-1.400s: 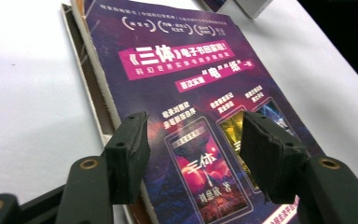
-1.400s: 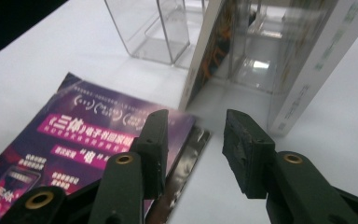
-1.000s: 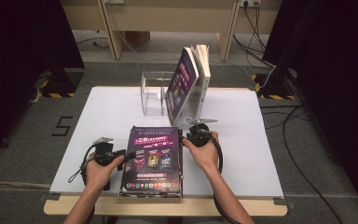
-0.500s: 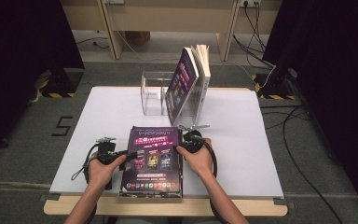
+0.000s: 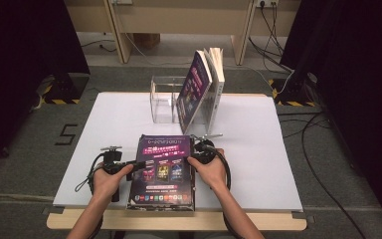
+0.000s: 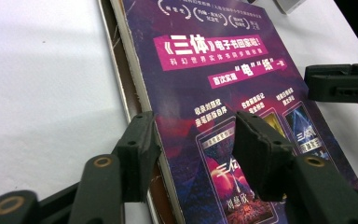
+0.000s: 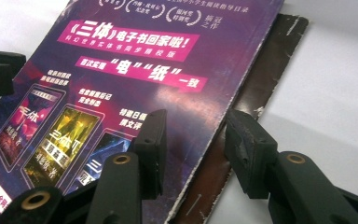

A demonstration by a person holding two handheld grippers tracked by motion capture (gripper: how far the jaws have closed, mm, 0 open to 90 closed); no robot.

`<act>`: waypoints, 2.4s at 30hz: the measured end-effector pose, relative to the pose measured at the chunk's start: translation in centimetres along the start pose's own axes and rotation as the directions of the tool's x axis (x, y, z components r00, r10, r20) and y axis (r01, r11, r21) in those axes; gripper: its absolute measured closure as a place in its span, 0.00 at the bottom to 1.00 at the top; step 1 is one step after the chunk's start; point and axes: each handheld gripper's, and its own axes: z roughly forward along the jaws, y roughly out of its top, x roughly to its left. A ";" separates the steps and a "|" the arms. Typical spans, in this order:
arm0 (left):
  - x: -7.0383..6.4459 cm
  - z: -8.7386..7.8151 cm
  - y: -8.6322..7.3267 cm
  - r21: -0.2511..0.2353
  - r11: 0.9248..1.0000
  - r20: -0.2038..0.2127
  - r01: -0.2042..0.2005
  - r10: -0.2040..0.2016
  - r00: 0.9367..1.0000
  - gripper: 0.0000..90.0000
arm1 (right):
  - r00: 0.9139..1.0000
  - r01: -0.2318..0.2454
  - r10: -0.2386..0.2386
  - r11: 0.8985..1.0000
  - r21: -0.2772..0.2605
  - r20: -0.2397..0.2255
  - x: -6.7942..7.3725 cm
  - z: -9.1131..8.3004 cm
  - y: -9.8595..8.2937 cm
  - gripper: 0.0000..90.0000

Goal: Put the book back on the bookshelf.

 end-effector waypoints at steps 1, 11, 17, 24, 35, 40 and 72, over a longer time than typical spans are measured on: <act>0.0 0.0 0.0 0.000 1.000 -0.002 -0.004 0.004 1.000 0.54 | 1.000 0.001 -0.001 1.000 -0.001 -0.002 0.0 0.0 0.0 0.66; -0.3 0.2 0.0 0.028 0.999 -0.026 -0.021 0.021 0.999 0.72 | 0.999 0.006 -0.006 1.000 0.015 0.044 0.1 -0.2 -0.1 0.73; -0.4 0.3 -0.2 0.026 0.999 -0.032 -0.029 0.030 0.999 0.77 | 0.998 0.011 -0.013 0.999 0.032 0.055 0.3 -0.6 -0.5 0.75; -0.5 0.2 -0.3 0.033 0.999 -0.043 -0.025 0.027 0.999 0.81 | 0.997 0.035 -0.039 0.998 0.061 0.064 0.8 -1.2 -0.9 0.77; 0.0 -0.3 0.1 0.008 1.000 -0.024 0.013 -0.013 1.000 0.87 | 0.998 -0.051 0.050 0.999 0.014 0.028 -1.2 -1.5 -0.4 1.00; 0.0 -0.2 0.6 0.025 1.000 -0.056 -0.004 0.006 0.998 0.95 | 0.997 -0.075 0.074 0.997 0.030 0.035 -1.9 -1.2 -0.1 1.00; -1.0 0.1 0.2 0.106 0.992 -0.076 -0.069 0.077 0.994 1.00 | 0.996 -0.086 0.084 0.989 0.123 0.024 -0.9 -2.0 -1.3 1.00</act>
